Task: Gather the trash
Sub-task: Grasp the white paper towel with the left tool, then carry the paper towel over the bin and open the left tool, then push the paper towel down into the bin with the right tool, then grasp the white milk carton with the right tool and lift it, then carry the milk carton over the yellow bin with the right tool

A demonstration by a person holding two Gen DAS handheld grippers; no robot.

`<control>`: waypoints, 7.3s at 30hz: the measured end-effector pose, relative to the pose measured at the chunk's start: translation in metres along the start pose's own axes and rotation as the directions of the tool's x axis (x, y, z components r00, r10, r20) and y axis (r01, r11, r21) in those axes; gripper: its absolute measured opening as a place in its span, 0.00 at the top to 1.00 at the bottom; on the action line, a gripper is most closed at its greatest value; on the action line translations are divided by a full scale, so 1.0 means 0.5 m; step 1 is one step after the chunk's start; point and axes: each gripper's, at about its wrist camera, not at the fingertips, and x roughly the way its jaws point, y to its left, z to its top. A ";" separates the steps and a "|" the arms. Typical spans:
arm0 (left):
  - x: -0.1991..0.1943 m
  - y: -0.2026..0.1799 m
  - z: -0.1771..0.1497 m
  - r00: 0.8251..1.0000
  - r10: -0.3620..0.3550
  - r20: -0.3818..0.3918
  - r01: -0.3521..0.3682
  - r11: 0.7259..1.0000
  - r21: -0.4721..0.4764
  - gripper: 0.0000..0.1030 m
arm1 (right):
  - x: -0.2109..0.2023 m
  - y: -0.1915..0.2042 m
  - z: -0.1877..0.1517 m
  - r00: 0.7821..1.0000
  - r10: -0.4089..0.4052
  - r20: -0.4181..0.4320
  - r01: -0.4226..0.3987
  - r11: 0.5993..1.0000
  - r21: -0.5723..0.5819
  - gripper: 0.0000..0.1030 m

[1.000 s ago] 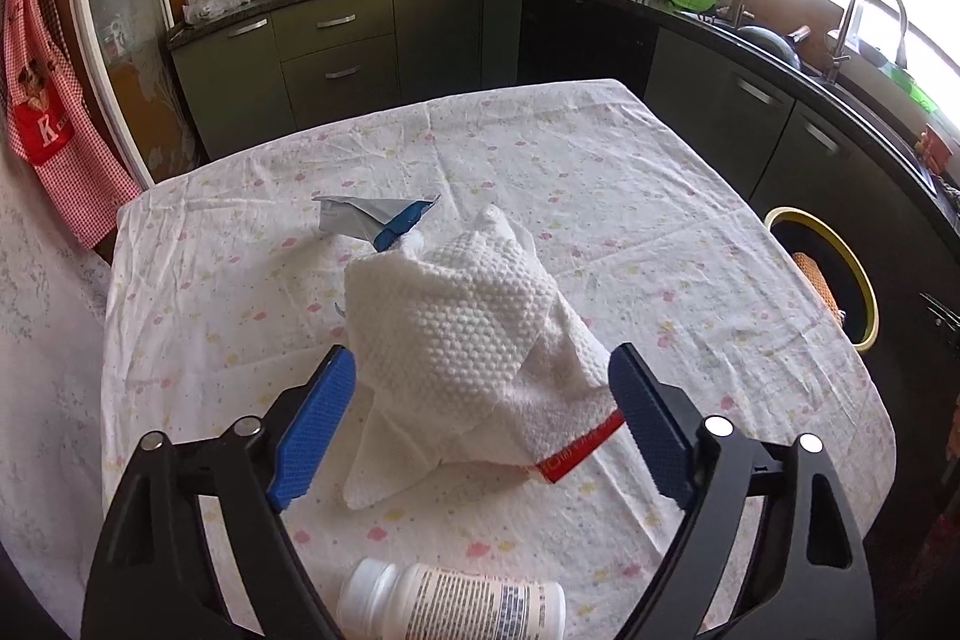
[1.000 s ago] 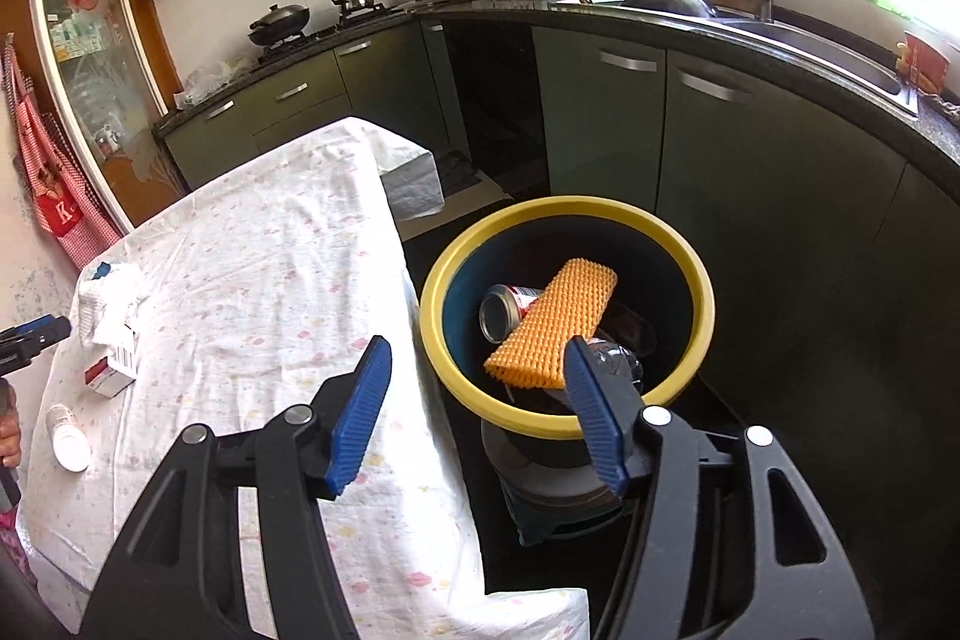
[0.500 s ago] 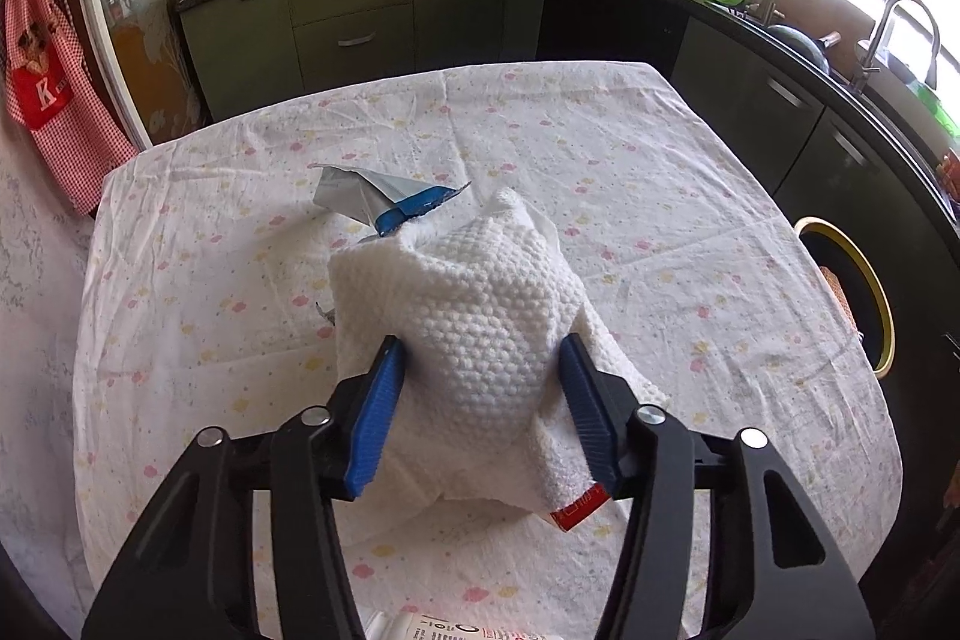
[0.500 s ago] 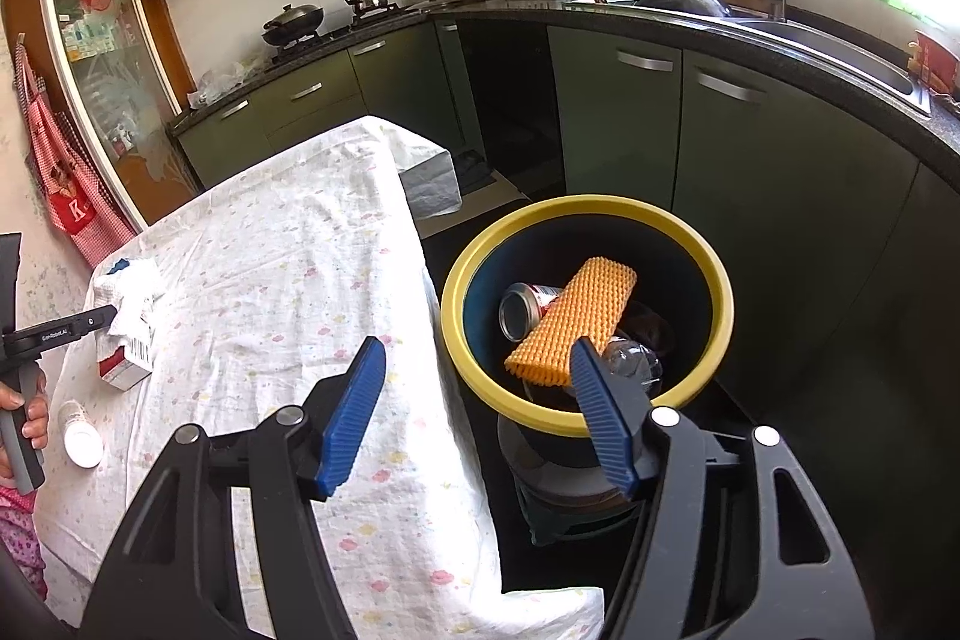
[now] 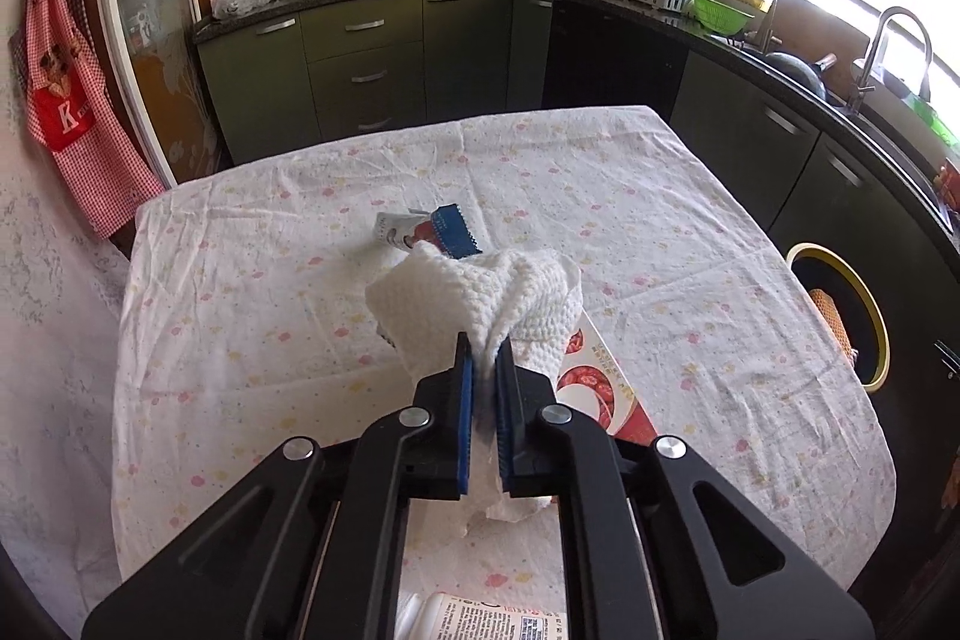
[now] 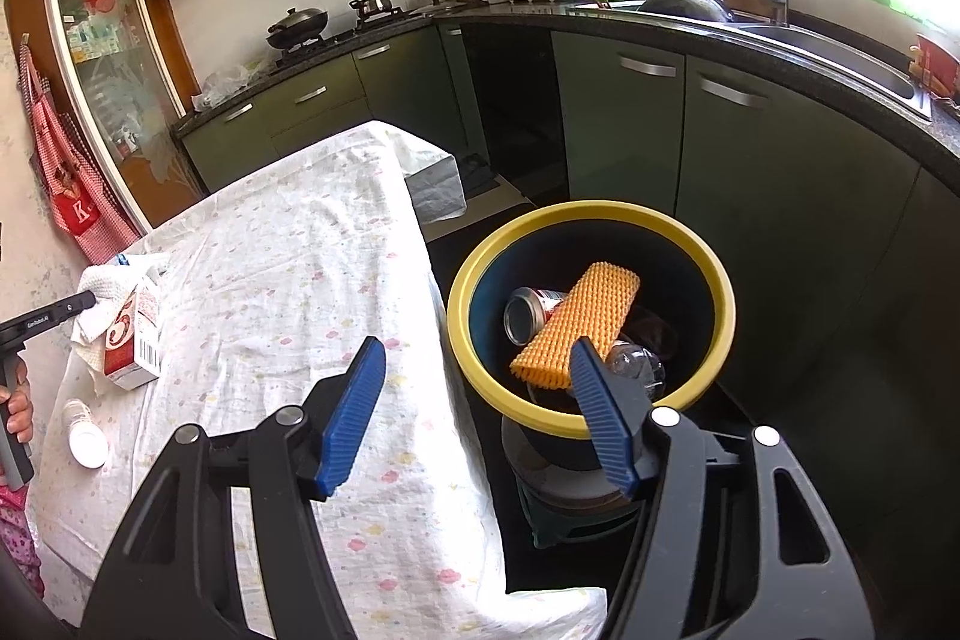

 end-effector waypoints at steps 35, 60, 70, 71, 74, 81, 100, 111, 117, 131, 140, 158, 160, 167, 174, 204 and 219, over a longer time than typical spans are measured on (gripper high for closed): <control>-0.301 -0.273 0.190 0.944 -0.323 0.067 0.278 0.889 0.364 0.93 | -0.034 -0.063 -0.017 0.999 0.009 0.049 -0.012 0.999 0.053 0.41; 0.156 -0.863 0.111 0.894 -0.374 -0.247 0.446 0.682 0.579 0.43 | -0.089 -0.236 -0.057 0.991 -0.115 0.063 0.098 0.969 0.226 0.36; 0.008 -0.729 0.138 0.840 -0.519 -0.159 0.514 0.665 0.542 0.23 | -0.076 -0.201 -0.046 0.995 -0.085 0.058 0.073 0.981 0.181 0.35; 0.002 -0.731 0.143 0.829 -0.535 -0.163 0.528 0.652 0.544 0.26 | -0.079 -0.193 -0.044 0.995 -0.085 0.061 0.073 0.982 0.176 0.35; 0.005 -0.761 0.157 0.817 -0.550 -0.175 0.541 0.624 0.564 0.32 | -0.093 -0.181 -0.042 0.993 -0.089 0.075 0.076 0.983 0.165 0.35; 0.086 -0.866 0.185 0.818 -0.522 -0.241 0.557 0.615 0.559 0.31 | -0.100 -0.197 -0.037 0.989 -0.128 0.072 0.113 0.976 0.186 0.35; 0.085 -0.902 0.201 0.736 -0.500 -0.456 0.677 0.567 0.470 0.17 | -0.103 -0.208 -0.042 0.991 -0.098 0.089 0.078 0.975 0.209 0.35; 0.120 -0.906 0.240 0.671 -0.513 -0.536 0.728 0.595 0.341 0.07 | -0.040 -0.169 -0.018 0.983 -0.009 0.183 -0.016 0.991 0.131 0.34; 0.127 -0.886 0.249 0.583 -0.571 -0.578 0.790 0.564 0.239 0.07 | 0.031 -0.170 0.001 0.976 0.054 0.213 -0.064 0.997 0.043 0.43; 0.097 -0.883 0.264 0.584 -0.586 -0.562 0.795 0.553 0.250 0.07 | 0.107 -0.179 0.034 0.978 0.133 0.162 -0.134 0.991 -0.010 0.99; 0.074 -0.804 0.298 0.620 -0.610 -0.493 0.773 0.584 0.249 0.07 | 0.172 -0.227 0.037 0.999 -0.022 0.025 0.020 0.996 0.083 0.96; -0.082 -0.370 0.264 0.760 -0.636 -0.134 0.648 0.728 0.225 0.07 | 0.136 -0.123 0.019 0.953 0.289 -0.088 -0.289 0.957 0.007 0.52; -0.107 -0.297 0.248 0.798 -0.600 -0.057 0.597 0.774 0.211 0.06 | 0.119 -0.102 0.033 0.958 0.273 -0.083 -0.275 0.961 -0.017 0.48; -0.145 0.001 0.153 0.931 -0.316 0.181 0.324 0.946 -0.020 0.05 | 0.118 0.035 0.057 0.964 0.213 -0.158 -0.237 0.958 -0.158 0.43; -0.078 0.222 0.039 0.972 0.007 0.235 0.063 0.955 -0.288 0.05 | 0.129 0.284 0.058 0.926 0.312 -0.214 -0.366 0.883 -0.295 0.43; 0.042 0.294 -0.042 0.964 0.201 0.173 -0.130 0.927 -0.353 0.05 | 0.258 0.554 -0.015 0.930 0.220 -0.294 -0.325 0.866 -0.380 0.65; 0.041 0.287 -0.042 0.961 0.209 0.183 -0.138 0.930 -0.341 0.05 | 0.153 0.469 0.042 0.939 0.285 -0.191 -0.334 0.886 -0.321 0.65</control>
